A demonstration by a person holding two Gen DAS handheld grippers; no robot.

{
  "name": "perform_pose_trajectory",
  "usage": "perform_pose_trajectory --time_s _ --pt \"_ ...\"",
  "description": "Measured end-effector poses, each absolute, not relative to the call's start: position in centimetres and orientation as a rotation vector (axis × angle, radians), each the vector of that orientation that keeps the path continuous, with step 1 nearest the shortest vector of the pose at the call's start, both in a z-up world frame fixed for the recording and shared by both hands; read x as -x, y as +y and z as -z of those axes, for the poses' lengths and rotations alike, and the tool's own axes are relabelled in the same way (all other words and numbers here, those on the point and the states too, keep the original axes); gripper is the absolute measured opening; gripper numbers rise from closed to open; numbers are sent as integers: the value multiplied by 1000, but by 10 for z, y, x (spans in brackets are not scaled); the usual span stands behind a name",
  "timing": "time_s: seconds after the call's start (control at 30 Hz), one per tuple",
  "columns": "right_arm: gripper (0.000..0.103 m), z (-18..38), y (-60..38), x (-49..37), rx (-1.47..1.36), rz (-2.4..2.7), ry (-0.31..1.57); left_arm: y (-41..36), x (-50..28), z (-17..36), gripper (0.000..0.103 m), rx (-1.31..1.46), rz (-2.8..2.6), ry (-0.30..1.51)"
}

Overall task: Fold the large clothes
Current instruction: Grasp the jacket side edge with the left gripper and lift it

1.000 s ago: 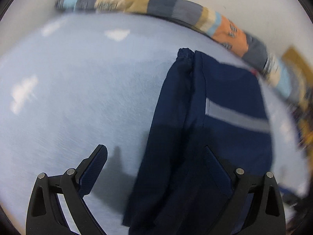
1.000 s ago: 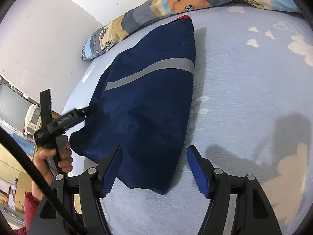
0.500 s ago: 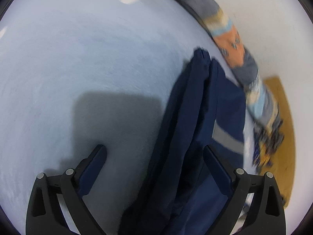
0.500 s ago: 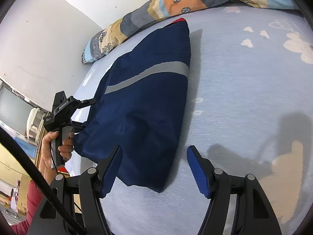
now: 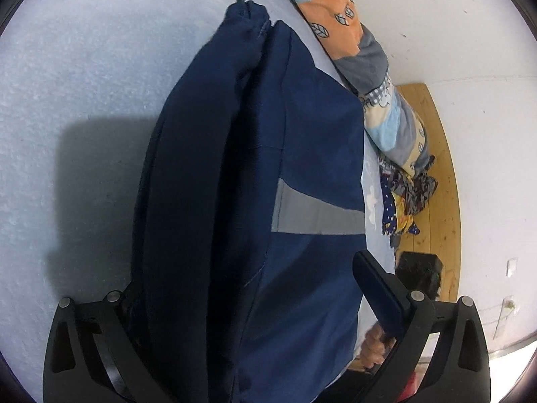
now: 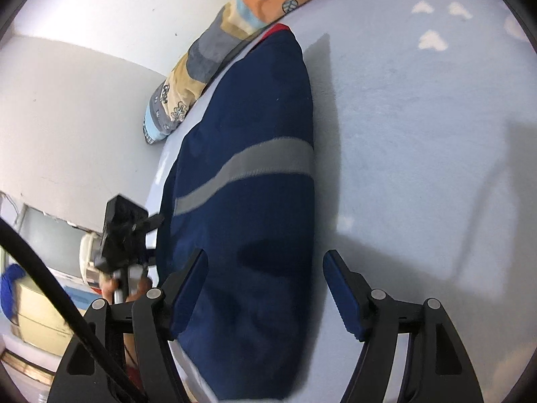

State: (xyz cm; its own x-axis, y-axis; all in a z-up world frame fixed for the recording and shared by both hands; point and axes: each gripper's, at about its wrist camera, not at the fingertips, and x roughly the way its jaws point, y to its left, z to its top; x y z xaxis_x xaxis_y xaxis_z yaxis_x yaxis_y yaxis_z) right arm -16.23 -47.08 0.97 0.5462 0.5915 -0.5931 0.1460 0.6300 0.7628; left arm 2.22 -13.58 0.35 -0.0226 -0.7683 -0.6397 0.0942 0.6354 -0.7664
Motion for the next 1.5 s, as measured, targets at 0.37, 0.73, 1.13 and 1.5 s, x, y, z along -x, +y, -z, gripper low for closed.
perform_pose_trajectory --time_s 0.37,0.73,1.13,1.5 --pt "60 -1 -433 106 -710 -336 979 -158 -5 -28 72 299 585 1376" --pt "44 -63 -402 131 -358 -250 895 -172 29 -76 38 183 527 1218" --pt "44 -104 -449 185 -386 -239 861 -217 74 -112 36 117 676 1191" --pt "44 -90 -492 245 -423 -186 919 -260 141 -111 36 34 708 1190"
